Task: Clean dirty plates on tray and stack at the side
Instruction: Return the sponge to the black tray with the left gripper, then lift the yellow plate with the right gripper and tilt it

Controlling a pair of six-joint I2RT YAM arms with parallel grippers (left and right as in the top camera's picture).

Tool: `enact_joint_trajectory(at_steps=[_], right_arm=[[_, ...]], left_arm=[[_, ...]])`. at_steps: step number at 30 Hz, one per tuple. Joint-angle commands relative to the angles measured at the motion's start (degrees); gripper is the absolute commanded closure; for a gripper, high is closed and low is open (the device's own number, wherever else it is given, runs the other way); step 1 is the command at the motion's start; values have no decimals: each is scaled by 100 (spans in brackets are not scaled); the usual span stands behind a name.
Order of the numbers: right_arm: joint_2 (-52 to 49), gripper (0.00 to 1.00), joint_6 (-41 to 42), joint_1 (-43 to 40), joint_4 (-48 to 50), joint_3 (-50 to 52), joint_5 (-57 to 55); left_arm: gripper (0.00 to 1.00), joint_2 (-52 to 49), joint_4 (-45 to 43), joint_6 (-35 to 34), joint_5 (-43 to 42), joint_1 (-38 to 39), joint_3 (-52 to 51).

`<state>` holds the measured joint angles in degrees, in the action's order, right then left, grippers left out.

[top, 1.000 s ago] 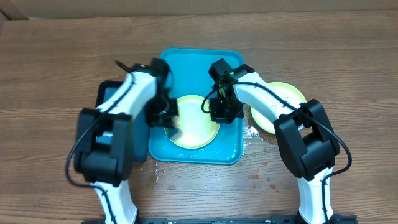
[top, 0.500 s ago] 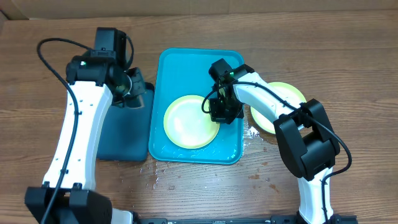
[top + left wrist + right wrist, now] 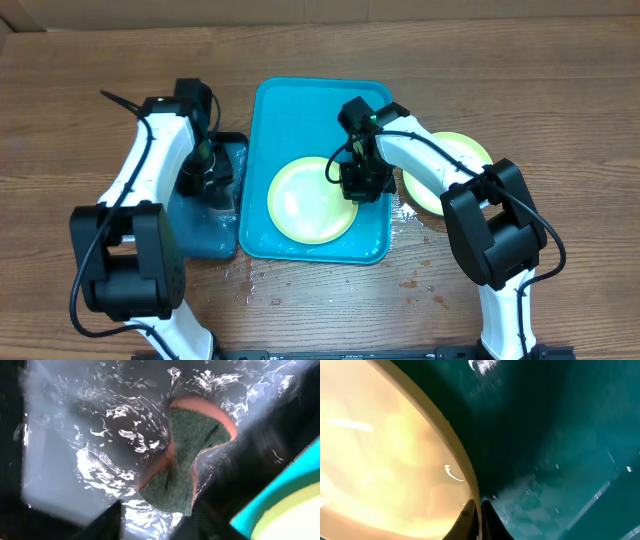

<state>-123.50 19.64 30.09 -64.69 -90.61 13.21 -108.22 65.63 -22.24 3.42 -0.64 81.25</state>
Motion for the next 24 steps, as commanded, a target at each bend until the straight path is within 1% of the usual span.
enact_joint_trajectory(at_steps=[1,2,3,7,10,11,13,16,21,24], right_arm=[[85,96,-269,0,-208,-345,-286],[144,96,-400,22,-251,-487,-345],[247,96,-627,81,-352,-809,-588],[350,96,-1110,413,-654,-1996,-1519],[350,96,-1292,785,-610,-2859,-2122],[350,96,-1318,870,-527,-3005,-2208],[350,96,-1663,1158,-59,-3248,-2269],[341,96,-2162,1578,728,-3250,-2452],[310,96,-2354,2243,1788,-3237,-3523],[313,96,-2833,2614,2347,-3237,-3941]], left_arm=[[12,529,173,42,-407,-140,345],[0,680,247,61,-483,-177,459],[0,920,378,87,-581,-234,678],[0,1495,726,192,-815,-310,1392],[0,1943,973,192,-944,-308,2004],[0,2061,1023,192,-1010,-308,2151],[0,2343,1082,195,-1213,-308,2439],[0,2774,1086,192,-1384,-308,2675],[0,3480,1086,273,-1333,-308,2717],[0,3770,1088,476,-1327,-308,2717]])
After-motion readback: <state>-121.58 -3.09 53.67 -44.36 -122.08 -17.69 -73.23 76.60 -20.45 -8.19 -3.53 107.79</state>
